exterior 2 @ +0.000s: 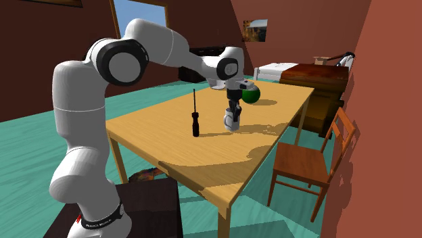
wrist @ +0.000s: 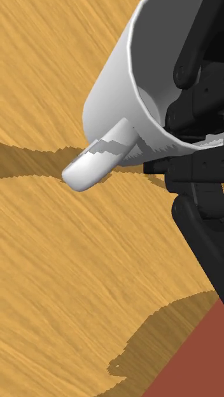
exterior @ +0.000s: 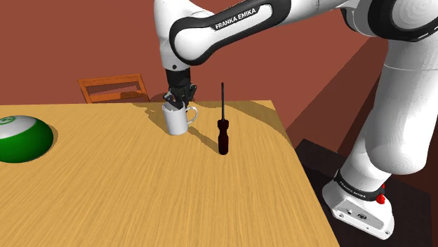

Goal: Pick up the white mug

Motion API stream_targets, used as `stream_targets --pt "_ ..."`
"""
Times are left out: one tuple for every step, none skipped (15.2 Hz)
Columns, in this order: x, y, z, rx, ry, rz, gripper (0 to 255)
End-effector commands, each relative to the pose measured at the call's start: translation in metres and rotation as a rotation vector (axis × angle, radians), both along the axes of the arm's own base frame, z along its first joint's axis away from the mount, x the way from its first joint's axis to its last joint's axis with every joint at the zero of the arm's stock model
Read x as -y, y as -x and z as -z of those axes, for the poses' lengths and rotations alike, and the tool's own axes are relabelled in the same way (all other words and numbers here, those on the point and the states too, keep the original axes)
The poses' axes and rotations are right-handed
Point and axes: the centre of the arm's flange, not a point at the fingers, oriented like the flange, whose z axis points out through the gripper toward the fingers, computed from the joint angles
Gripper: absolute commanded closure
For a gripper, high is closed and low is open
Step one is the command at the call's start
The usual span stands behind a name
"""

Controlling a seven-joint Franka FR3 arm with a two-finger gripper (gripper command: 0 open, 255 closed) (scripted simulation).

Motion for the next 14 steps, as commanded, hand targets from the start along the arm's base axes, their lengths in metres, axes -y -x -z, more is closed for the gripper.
stream_targets --pt "0.000 -0.001 -0.010 0.000 0.000 0.000 255" --pt "0.000 -0.001 -0.015 0.000 0.000 0.000 255" --pt "0.000 -0.001 -0.020 0.000 0.000 0.000 255" --pt "0.000 -0.001 -0.026 0.000 0.000 0.000 255" --pt "0.000 -0.001 -0.031 0.000 0.000 0.000 255" --pt "0.000 -0.001 -0.036 0.000 0.000 0.000 255" --pt "0.000 -0.001 -0.041 0.000 0.000 0.000 255" --pt "0.000 -0.001 -0.047 0.000 0.000 0.000 255" --pt "0.000 -0.001 -0.052 0.000 0.000 0.000 255" --pt "0.000 -0.001 -0.057 0.000 0.000 0.000 255" --pt "0.000 -0.001 -0.063 0.000 0.000 0.000 255" --pt "0.000 -0.001 -0.068 0.000 0.000 0.000 255" --pt "0.000 -0.001 -0.069 0.000 0.000 0.000 255" --pt "0.000 -0.001 -0.069 0.000 0.000 0.000 255"
